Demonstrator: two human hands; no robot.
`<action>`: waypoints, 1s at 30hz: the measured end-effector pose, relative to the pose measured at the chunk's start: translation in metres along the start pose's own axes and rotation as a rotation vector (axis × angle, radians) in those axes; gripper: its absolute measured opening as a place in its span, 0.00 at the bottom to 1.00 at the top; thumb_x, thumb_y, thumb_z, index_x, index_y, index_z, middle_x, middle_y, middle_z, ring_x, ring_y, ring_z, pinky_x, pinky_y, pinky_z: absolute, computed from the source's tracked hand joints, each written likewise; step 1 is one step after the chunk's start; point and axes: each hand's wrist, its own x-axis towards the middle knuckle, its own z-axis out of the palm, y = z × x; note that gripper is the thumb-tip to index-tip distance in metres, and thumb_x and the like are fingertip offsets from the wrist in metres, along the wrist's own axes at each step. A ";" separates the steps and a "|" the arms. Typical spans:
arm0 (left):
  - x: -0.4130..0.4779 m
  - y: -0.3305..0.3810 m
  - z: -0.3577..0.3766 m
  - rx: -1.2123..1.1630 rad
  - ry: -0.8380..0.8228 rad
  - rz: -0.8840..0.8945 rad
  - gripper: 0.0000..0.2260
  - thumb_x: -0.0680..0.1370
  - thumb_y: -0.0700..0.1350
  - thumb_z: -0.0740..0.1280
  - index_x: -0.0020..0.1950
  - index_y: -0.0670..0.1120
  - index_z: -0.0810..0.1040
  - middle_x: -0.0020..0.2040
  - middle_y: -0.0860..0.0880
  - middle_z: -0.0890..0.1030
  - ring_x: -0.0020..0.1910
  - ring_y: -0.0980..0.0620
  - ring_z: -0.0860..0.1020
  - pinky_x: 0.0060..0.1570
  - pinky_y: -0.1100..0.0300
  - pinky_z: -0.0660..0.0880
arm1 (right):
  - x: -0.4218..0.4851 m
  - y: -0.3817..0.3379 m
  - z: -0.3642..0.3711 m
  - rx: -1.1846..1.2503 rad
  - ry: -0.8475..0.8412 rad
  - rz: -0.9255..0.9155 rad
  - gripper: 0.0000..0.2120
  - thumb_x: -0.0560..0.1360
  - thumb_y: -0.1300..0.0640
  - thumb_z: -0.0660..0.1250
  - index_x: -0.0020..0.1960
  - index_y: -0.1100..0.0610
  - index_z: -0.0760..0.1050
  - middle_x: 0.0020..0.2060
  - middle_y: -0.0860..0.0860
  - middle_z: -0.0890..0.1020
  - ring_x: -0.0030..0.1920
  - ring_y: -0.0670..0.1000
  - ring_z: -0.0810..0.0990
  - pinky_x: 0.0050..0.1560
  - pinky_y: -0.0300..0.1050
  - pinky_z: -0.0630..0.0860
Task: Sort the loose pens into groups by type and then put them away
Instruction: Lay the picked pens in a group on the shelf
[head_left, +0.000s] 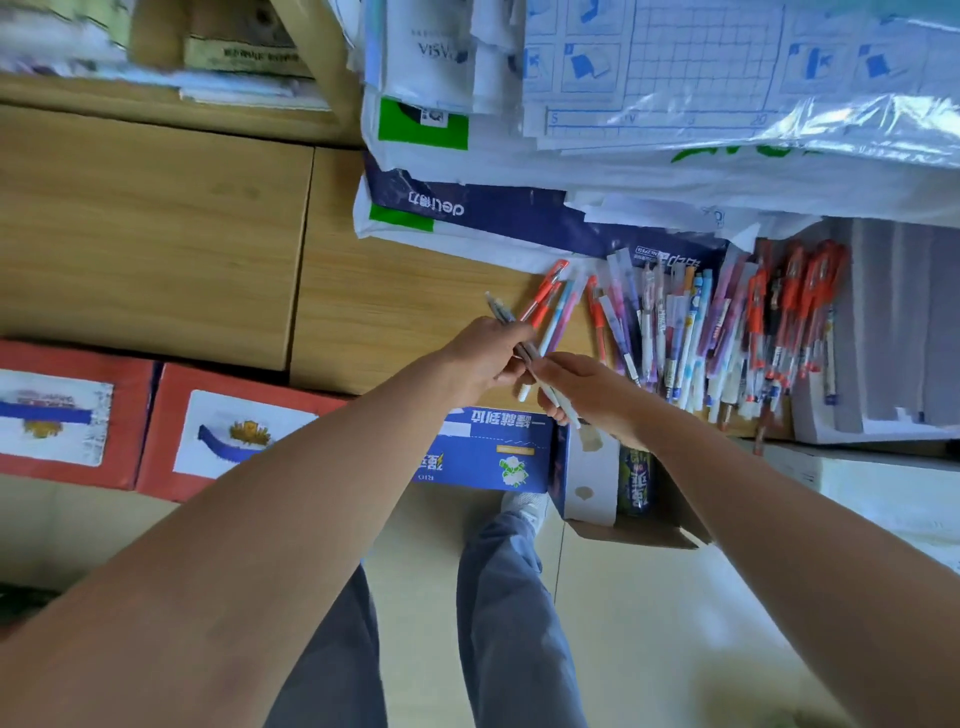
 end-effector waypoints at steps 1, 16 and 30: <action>-0.003 0.000 -0.013 0.016 -0.001 0.009 0.10 0.80 0.41 0.60 0.40 0.40 0.72 0.32 0.44 0.72 0.23 0.55 0.68 0.21 0.65 0.62 | 0.005 -0.008 0.010 -0.011 -0.013 0.008 0.15 0.83 0.52 0.53 0.52 0.61 0.74 0.35 0.55 0.74 0.33 0.49 0.71 0.34 0.36 0.70; -0.055 -0.016 -0.325 0.185 0.060 0.141 0.14 0.81 0.45 0.61 0.36 0.45 0.70 0.29 0.48 0.66 0.24 0.54 0.64 0.28 0.62 0.60 | 0.153 -0.166 0.256 -0.162 0.089 0.028 0.10 0.78 0.57 0.66 0.47 0.64 0.77 0.22 0.48 0.67 0.25 0.48 0.64 0.30 0.42 0.61; -0.039 -0.069 -0.555 0.773 0.531 0.328 0.08 0.77 0.40 0.63 0.55 0.45 0.78 0.55 0.45 0.77 0.53 0.50 0.79 0.51 0.60 0.73 | 0.305 -0.258 0.382 -0.403 0.440 0.117 0.13 0.72 0.56 0.68 0.30 0.59 0.72 0.26 0.53 0.71 0.33 0.55 0.72 0.32 0.44 0.68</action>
